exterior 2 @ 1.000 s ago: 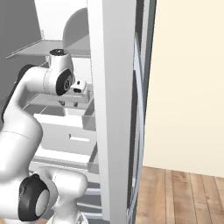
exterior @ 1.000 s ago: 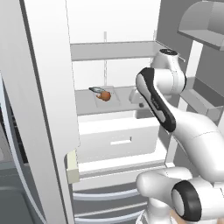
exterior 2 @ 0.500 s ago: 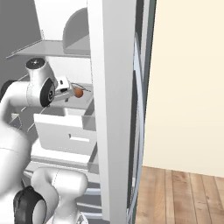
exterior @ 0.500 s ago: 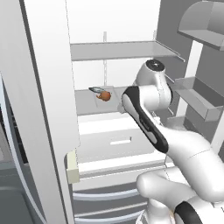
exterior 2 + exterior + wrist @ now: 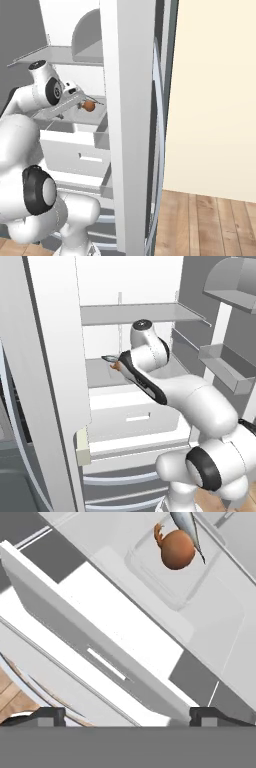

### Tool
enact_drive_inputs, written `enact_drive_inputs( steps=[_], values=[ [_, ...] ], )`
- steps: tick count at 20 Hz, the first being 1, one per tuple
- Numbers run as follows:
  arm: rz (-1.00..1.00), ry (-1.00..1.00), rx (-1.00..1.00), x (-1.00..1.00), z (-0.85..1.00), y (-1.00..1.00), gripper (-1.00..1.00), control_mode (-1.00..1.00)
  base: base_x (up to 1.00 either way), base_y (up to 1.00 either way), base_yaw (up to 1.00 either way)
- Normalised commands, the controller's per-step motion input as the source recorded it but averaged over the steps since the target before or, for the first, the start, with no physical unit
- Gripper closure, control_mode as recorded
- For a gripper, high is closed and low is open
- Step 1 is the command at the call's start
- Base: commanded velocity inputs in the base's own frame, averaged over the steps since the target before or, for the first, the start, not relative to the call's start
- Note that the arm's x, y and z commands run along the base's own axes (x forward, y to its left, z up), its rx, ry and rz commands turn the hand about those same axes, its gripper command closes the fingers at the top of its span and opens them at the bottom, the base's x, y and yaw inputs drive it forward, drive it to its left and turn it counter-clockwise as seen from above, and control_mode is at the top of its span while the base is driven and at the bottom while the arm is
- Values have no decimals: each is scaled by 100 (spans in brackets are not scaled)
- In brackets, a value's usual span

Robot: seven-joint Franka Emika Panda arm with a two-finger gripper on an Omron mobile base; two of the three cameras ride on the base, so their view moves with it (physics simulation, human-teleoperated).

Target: Place the tupperware containing the fish and onion meal in the microwave. Close the microwave door and press the start button to reheat the meal.

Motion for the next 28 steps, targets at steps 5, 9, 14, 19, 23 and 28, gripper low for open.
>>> enact_drive_inputs(
  steps=[5,9,14,19,23,28],
  values=[
    [6,-1,-2,35,-25,0,-100,-100,0,0,0],
    [7,0,0,36,-35,0,-100,-100,0,0,0],
    [5,0,-3,43,-24,3,-100,-100,0,0,0],
    [5,3,-4,50,-34,0,-100,-100,0,0,0],
    [4,6,-5,52,-33,0,-100,-100,0,0,0],
    [1,6,-3,37,-9,0,-100,-100,0,0,0]
  ],
)
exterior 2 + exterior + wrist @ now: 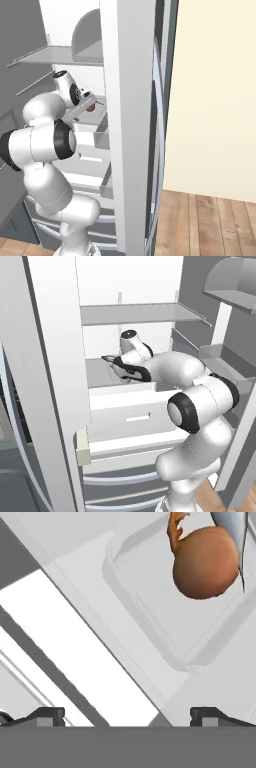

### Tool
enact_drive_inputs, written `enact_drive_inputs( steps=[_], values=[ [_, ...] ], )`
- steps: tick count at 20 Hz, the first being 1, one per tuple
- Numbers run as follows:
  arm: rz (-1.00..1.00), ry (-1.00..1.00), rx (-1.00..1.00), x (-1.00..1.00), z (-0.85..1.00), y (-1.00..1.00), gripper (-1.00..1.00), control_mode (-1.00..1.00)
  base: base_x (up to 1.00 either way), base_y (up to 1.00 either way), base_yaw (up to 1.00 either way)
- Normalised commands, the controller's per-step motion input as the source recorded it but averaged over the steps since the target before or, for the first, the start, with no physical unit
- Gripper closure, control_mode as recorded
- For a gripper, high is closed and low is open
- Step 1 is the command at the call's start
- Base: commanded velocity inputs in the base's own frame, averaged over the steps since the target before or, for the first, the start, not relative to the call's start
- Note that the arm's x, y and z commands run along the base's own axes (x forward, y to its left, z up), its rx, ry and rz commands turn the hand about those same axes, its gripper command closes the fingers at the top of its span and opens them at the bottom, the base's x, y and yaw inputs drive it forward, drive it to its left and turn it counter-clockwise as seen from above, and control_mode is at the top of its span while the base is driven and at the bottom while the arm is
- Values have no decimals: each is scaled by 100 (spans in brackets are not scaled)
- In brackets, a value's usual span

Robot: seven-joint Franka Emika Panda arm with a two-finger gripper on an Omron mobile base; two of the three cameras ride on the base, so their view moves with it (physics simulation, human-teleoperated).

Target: Place the tupperware containing the fish and onion meal in the microwave. Close the microwave door and press the start button to reheat the meal.

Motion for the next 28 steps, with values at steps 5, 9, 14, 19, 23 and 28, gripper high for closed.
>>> enact_drive_inputs(
  steps=[5,9,14,19,23,28],
  values=[
    [1,14,-5,34,-26,0,-100,-100,0,0,0],
    [2,17,-10,38,-43,2,-100,-100,0,0,0],
    [4,15,-9,13,-37,1,-100,-100,0,0,0],
    [6,0,-4,1,-6,0,-100,-100,0,0,0],
    [8,-3,0,10,0,2,-100,-100,0,0,0],
    [8,1,0,26,-21,14,100,-100,0,0,0]
  ],
)
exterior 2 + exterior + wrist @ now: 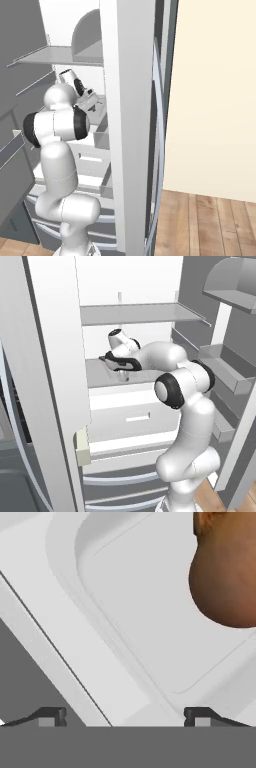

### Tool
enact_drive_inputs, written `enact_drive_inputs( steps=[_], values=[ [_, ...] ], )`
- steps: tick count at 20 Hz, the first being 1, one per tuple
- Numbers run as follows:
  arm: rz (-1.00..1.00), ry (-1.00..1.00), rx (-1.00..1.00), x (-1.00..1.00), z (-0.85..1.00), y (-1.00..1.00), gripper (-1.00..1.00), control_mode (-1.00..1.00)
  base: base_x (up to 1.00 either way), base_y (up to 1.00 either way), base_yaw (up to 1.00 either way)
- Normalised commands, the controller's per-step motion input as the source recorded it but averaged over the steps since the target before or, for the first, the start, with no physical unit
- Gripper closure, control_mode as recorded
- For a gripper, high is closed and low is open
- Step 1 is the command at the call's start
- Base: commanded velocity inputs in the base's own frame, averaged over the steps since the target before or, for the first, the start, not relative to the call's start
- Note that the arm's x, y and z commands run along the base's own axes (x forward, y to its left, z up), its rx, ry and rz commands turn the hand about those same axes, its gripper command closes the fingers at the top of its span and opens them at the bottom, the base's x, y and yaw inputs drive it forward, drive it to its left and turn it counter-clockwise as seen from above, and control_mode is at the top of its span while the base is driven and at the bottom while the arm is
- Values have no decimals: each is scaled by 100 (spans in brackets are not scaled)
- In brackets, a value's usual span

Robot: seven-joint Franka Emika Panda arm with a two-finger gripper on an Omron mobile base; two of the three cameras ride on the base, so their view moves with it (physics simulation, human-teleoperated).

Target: Place the tupperware containing the fish and onion meal in the microwave. Close the microwave door and press the start button to reheat the meal.

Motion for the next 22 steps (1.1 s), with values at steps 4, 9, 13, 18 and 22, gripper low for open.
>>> enact_drive_inputs(
  steps=[4,9,13,18,22],
  values=[
    [8,0,-1,8,-21,12,100,-100,0,0,0],
    [7,-1,0,-4,-12,0,100,-100,0,0,0],
    [1,-7,0,-30,0,0,100,-100,0,0,0],
    [0,-14,0,-31,7,0,100,-100,0,0,0],
    [0,-18,0,-12,13,0,100,-100,0,0,0]
  ],
)
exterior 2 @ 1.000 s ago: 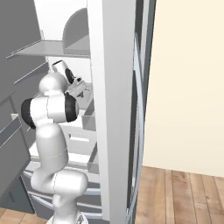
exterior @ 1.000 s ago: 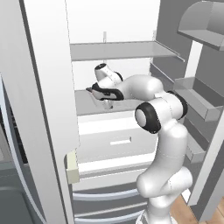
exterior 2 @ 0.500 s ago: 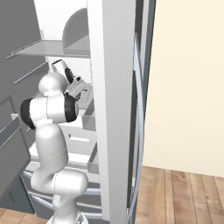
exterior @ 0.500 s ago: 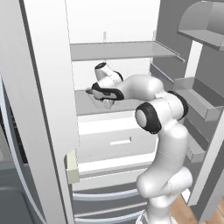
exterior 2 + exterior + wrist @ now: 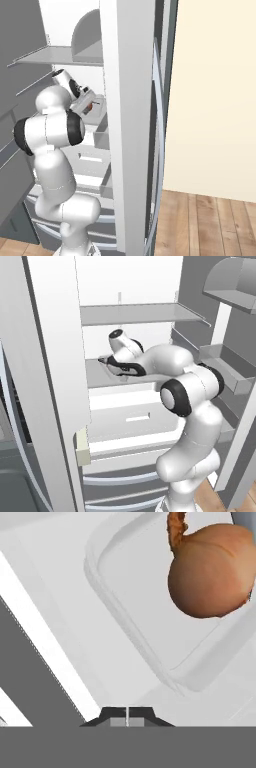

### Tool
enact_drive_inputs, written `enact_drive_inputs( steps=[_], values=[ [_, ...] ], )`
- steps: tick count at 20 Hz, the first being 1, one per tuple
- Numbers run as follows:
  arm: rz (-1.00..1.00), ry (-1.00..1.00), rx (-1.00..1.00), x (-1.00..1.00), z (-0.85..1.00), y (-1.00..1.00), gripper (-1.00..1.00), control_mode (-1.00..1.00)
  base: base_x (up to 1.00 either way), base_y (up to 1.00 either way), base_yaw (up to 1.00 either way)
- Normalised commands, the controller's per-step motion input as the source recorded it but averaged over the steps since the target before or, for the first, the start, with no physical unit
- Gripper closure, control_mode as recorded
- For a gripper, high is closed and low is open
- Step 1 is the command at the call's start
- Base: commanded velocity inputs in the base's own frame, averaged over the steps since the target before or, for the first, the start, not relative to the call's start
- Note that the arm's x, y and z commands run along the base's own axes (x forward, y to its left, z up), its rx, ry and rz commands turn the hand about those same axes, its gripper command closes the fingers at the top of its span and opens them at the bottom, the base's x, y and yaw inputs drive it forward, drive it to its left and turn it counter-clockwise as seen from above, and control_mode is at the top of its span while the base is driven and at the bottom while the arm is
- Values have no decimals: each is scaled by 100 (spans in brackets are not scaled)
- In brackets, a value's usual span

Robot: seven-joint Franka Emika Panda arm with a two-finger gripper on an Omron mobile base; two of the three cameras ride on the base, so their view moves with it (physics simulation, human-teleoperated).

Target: Place the tupperware containing the fish and onion meal in the microwave. Close the microwave door and press the start button to reheat the meal.

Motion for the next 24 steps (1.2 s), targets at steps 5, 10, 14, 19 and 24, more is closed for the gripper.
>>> enact_drive_inputs(
  steps=[5,10,14,19,24],
  values=[
    [1,-13,0,3,6,6,-100,-100,0,0,0],
    [3,0,0,39,0,0,-100,-100,0,0,0],
    [6,0,0,47,-16,0,-100,-100,0,0,0],
    [9,3,0,29,-51,11,-100,-100,0,0,0],
    [8,6,0,5,-61,14,100,-100,0,0,0]
  ],
)
